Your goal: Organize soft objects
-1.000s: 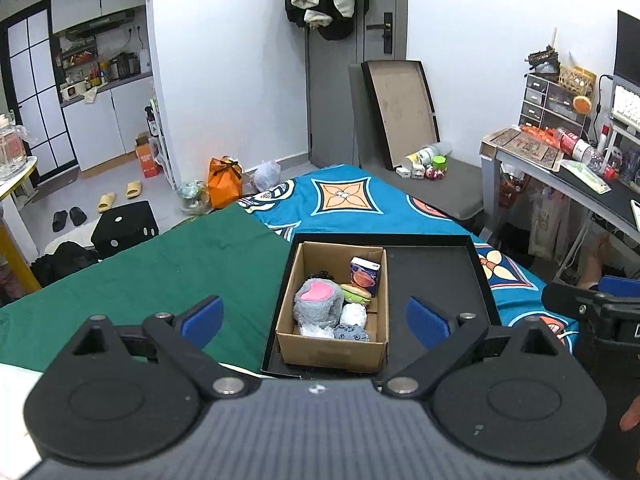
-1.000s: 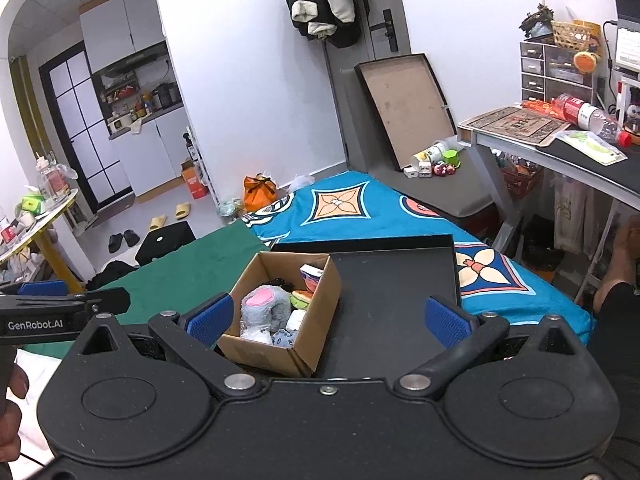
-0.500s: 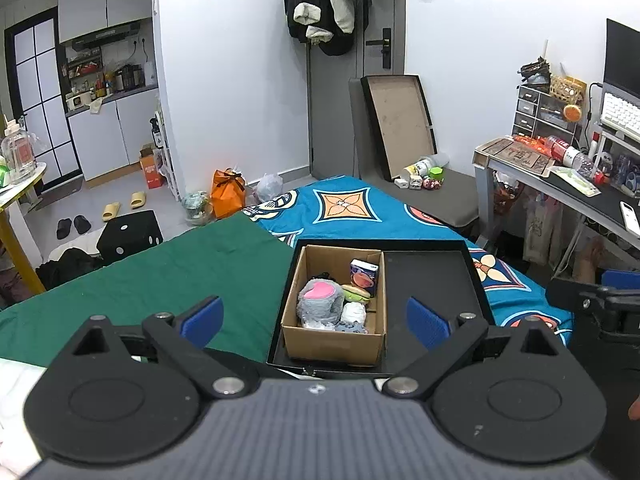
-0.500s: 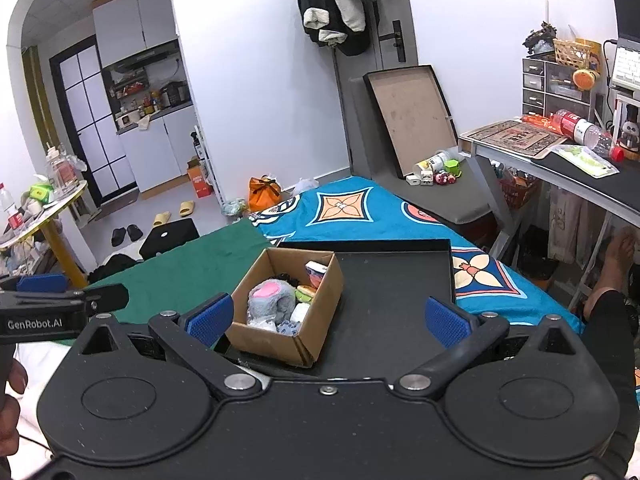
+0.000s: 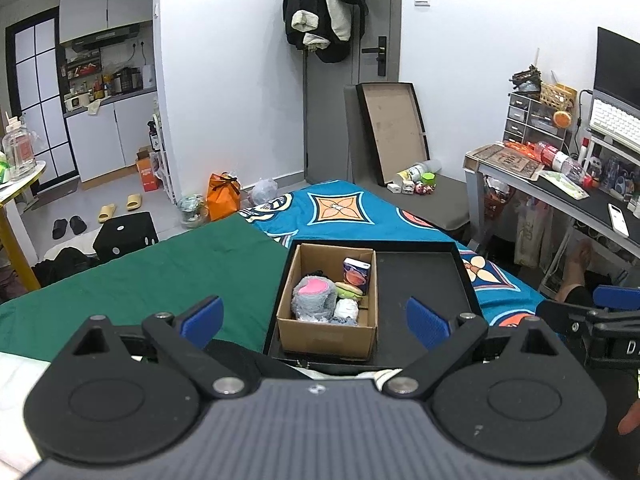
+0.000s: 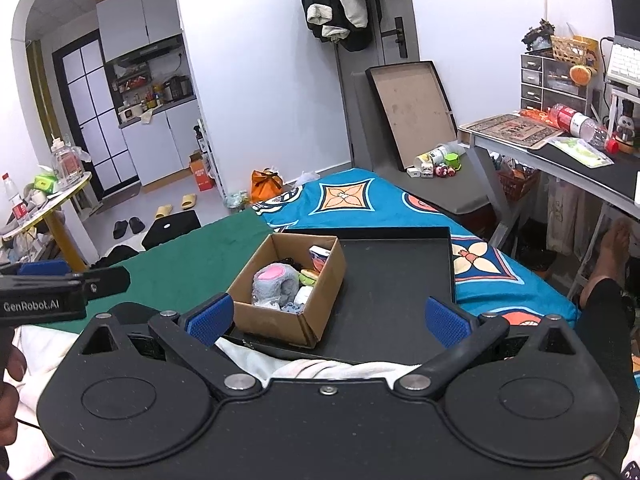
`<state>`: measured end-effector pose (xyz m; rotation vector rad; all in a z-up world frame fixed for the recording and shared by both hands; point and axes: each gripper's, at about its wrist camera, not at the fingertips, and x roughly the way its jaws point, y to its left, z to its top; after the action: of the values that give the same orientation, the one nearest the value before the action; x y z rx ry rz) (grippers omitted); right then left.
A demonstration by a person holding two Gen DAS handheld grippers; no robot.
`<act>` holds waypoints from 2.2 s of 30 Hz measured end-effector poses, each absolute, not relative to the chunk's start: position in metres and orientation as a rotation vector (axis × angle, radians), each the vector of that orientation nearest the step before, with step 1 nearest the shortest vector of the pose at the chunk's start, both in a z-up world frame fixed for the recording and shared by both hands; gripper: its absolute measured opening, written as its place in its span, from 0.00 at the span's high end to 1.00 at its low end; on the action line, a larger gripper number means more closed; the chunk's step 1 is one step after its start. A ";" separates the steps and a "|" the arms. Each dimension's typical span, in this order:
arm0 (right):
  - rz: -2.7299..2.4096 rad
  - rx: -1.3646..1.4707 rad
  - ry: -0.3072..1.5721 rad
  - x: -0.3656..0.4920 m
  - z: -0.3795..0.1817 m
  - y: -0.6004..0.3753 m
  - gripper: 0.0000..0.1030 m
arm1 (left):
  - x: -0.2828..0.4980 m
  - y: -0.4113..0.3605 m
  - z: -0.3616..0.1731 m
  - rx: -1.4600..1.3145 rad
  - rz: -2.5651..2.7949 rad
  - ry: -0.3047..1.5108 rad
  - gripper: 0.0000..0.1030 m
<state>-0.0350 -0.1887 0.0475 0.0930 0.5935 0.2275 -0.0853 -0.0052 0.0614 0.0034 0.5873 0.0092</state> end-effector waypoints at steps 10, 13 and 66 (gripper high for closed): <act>0.222 0.108 0.582 -0.040 0.049 -0.193 0.00 | -0.097 -0.007 0.058 0.014 -0.006 0.583 0.05; 0.221 0.112 0.581 -0.041 0.048 -0.193 0.00 | -0.098 -0.009 0.058 0.022 -0.012 0.583 0.05; 0.220 0.091 0.598 -0.042 0.046 -0.190 0.00 | -0.095 -0.010 0.053 -0.004 0.001 0.603 0.05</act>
<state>-0.0416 -0.1903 0.0458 0.0908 0.5982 0.2199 -0.0951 -0.0097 0.0527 -0.0040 0.6034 0.0008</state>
